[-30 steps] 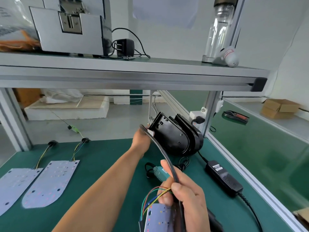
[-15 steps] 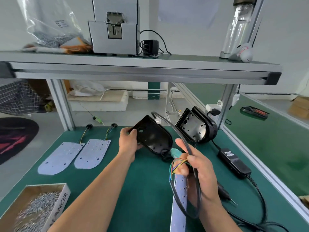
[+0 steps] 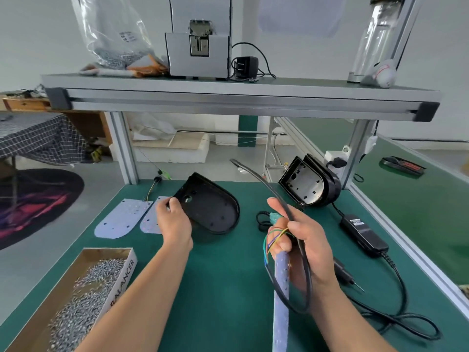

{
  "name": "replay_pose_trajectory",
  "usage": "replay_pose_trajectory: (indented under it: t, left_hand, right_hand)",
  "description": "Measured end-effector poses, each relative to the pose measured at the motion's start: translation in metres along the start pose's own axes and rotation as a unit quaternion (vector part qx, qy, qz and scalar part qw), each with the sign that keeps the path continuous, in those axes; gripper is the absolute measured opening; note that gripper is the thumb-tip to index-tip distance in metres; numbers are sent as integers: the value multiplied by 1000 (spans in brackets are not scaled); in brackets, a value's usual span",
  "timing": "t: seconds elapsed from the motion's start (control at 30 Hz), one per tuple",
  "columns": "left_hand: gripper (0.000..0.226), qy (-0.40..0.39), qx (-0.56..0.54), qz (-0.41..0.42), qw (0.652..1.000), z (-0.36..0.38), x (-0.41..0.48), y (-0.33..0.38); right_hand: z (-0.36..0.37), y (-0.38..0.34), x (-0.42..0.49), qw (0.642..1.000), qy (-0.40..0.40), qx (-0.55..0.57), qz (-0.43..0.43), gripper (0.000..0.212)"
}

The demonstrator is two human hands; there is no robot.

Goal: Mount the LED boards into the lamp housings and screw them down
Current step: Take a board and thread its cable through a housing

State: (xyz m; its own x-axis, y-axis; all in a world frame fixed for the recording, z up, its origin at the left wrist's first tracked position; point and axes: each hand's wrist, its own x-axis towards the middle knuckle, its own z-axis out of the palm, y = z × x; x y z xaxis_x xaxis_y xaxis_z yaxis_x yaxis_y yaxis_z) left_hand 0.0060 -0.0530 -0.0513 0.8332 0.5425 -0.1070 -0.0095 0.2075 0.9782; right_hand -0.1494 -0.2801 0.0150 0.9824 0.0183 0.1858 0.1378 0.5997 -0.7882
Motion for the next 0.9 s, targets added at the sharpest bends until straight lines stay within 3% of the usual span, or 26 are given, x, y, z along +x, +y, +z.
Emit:
replay_pose_trajectory:
  t: [0.1,0.2,0.27,0.43,0.57,0.73,0.83,0.9]
  left_hand:
    - [28,-56,49,-10,997,-3,-8,0]
    - [35,-115,64,-40,991,-4,-18,-3]
    - [39,-143,42,-79,986,-6,-21,-6]
    - [54,-125,-25,-154,980,-14,-19,1]
    - [46,-97,-103,-197,970,-16,-16,14]
    - [40,-136,-128,-196,963,-21,-18,17]
    - [37,-153,-126,-194,961,-23,-22,18]
    - [39,-158,-135,-195,959,-24,-23,18]
  right_hand:
    - [-4,-2,-1,998,-64,21,19,47]
    - [-9,-1,0,992,-116,27,49,71]
    - [-13,2,2,989,-128,10,68,72]
    - [-24,-1,11,987,-118,-19,105,72]
    - [-32,-9,17,986,-119,-9,115,71]
    - [-39,-18,20,986,-123,2,114,70]
    - [-42,-15,24,986,-83,-39,137,49]
    - [-42,-11,26,983,-47,-69,163,47]
